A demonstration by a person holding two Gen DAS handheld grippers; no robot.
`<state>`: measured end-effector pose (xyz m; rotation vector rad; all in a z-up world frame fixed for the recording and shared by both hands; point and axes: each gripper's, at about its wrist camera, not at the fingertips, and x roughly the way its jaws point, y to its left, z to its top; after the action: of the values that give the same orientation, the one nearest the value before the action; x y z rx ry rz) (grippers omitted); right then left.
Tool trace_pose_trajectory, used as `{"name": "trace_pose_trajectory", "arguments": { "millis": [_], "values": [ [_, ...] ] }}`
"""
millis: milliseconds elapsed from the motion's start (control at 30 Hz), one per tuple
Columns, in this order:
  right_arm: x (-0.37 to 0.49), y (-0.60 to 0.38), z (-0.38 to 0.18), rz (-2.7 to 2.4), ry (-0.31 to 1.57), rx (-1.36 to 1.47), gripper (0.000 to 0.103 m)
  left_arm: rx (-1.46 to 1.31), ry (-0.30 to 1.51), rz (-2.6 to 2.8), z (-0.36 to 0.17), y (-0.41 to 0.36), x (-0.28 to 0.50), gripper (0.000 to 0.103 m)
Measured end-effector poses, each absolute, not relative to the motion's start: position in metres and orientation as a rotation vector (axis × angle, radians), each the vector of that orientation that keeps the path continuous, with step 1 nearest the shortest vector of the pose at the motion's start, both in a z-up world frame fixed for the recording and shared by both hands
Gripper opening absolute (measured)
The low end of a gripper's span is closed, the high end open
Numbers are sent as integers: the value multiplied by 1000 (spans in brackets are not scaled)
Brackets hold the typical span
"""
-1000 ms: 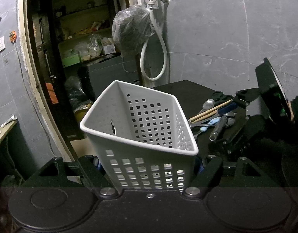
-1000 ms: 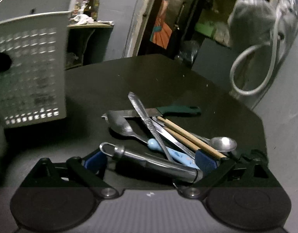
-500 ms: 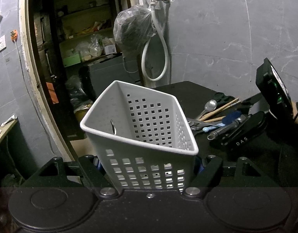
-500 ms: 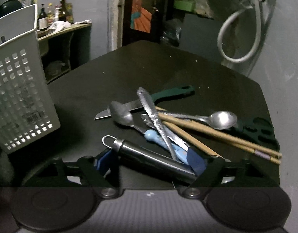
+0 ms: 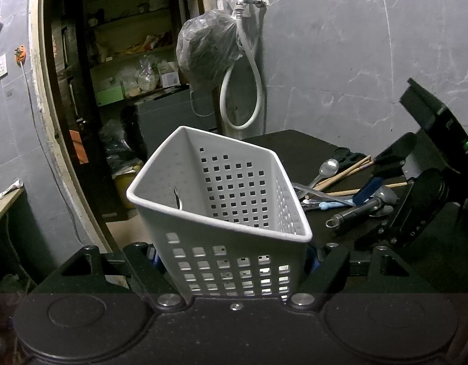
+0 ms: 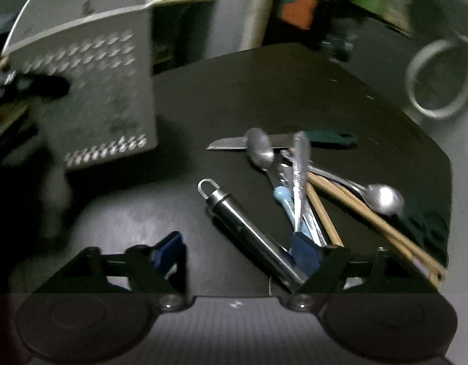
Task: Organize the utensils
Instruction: 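Move the right gripper down onto the metal tube-handled utensil while the left holds the caddy, then close the right gripper on the tube-handled utensil and lift it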
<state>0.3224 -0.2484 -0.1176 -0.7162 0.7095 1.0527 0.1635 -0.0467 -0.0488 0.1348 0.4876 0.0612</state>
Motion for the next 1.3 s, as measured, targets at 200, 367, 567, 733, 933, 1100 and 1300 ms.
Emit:
{"name": "trace_pose_trajectory", "arguments": {
  "millis": [200, 367, 567, 733, 933, 1100, 1300],
  "values": [
    [330, -232, -112, 1199, 735, -855, 68, 139, 486, 60, -49, -47, 166, 80],
    [350, -224, -110, 1287, 815, -848, 46, 139, 485, 58, -49, -48, 167, 79],
    [350, -221, -110, 1253, 763, -901, 27, 139, 485, 58, -49, -48, 167, 79],
    [342, -228, -104, 1198, 696, -852, 21, 140, 484, 53, -50, -48, 166, 79],
    [335, -256, -84, 1088, 632, -661, 20, 141, 481, 38, -50, -44, 165, 79],
    [326, -282, -66, 984, 570, -496, 20, 143, 479, 23, -51, -40, 165, 79],
    [318, -319, -45, 824, 495, -247, 20, 147, 477, 3, -52, -38, 165, 79]
  ]
}}
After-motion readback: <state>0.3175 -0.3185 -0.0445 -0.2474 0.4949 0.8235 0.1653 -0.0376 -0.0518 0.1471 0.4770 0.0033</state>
